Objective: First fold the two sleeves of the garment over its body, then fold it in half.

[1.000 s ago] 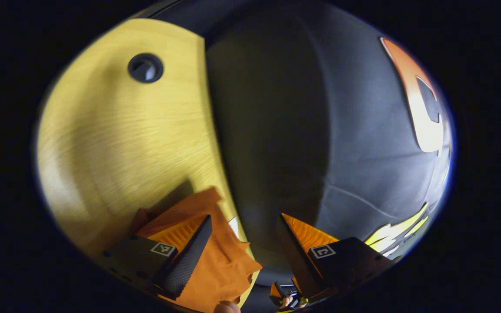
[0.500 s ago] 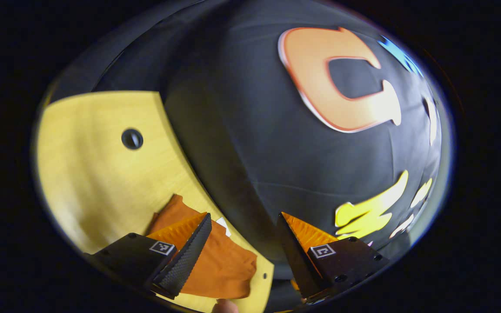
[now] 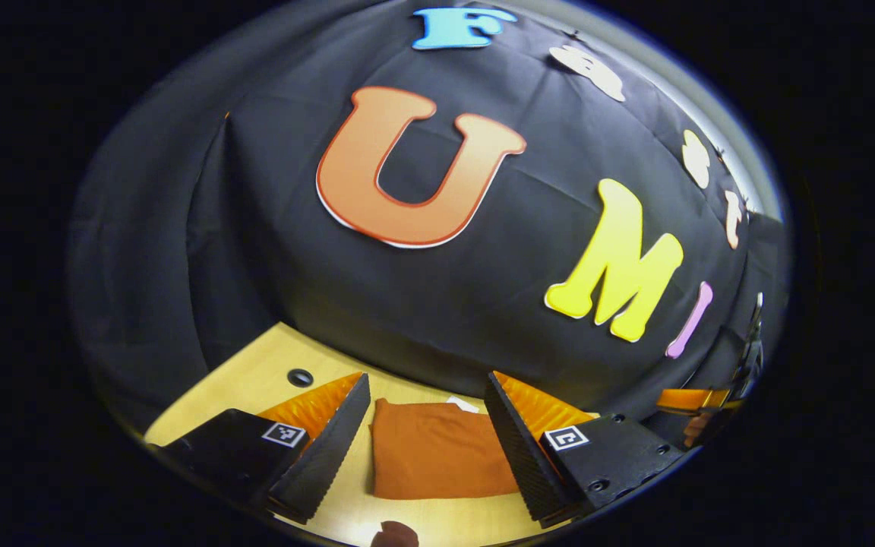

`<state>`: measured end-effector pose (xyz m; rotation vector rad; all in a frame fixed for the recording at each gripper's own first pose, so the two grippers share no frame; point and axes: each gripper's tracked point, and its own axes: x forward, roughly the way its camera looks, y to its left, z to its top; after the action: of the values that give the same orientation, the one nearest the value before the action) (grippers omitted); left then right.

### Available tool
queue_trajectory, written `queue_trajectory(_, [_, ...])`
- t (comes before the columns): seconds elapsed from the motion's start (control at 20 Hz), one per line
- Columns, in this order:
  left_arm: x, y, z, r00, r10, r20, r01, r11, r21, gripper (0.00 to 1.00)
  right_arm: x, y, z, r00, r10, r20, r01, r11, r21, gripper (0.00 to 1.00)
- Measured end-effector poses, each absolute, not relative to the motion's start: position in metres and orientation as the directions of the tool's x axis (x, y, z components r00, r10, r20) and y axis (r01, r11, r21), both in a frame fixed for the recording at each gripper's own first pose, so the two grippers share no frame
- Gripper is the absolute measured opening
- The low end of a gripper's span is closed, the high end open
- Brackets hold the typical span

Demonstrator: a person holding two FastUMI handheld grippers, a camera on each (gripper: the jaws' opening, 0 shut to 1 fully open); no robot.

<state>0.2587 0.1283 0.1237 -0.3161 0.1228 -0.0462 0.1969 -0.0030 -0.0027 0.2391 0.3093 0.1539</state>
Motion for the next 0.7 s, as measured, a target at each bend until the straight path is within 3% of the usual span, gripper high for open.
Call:
queue_trajectory(0.25, [0.194, 0.123, 0.132, 0.994, -0.03, -0.104, 0.007, 0.977, -0.213, 1.0, 0.131, -0.022, 0.029, 0.982, 0.072, -0.173, -0.065, 0.997, 0.042, 0.96])
queue_trajectory(0.3, [0.179, 0.121, 0.134, 0.995, -0.025, -0.096, 0.005, 0.978, -0.206, 0.98, 0.119, -0.026, 0.029, 0.986, 0.05, -0.158, -0.049, 0.999, 0.013, 0.92])
queue_trajectory(0.35, [0.167, 0.12, 0.137, 0.997, -0.016, -0.082, 0.0, 0.98, -0.2, 0.98, 0.104, -0.028, 0.027, 0.988, 0.032, -0.149, -0.034, 0.999, -0.008, 0.96])
queue_trajectory(0.7, [0.092, 0.097, 0.131, 0.999, 0.012, -0.043, -0.02, 0.983, -0.184, 0.98, 0.029, -0.02, -0.011, 0.986, -0.032, -0.162, 0.047, 0.995, 0.091, 0.96])
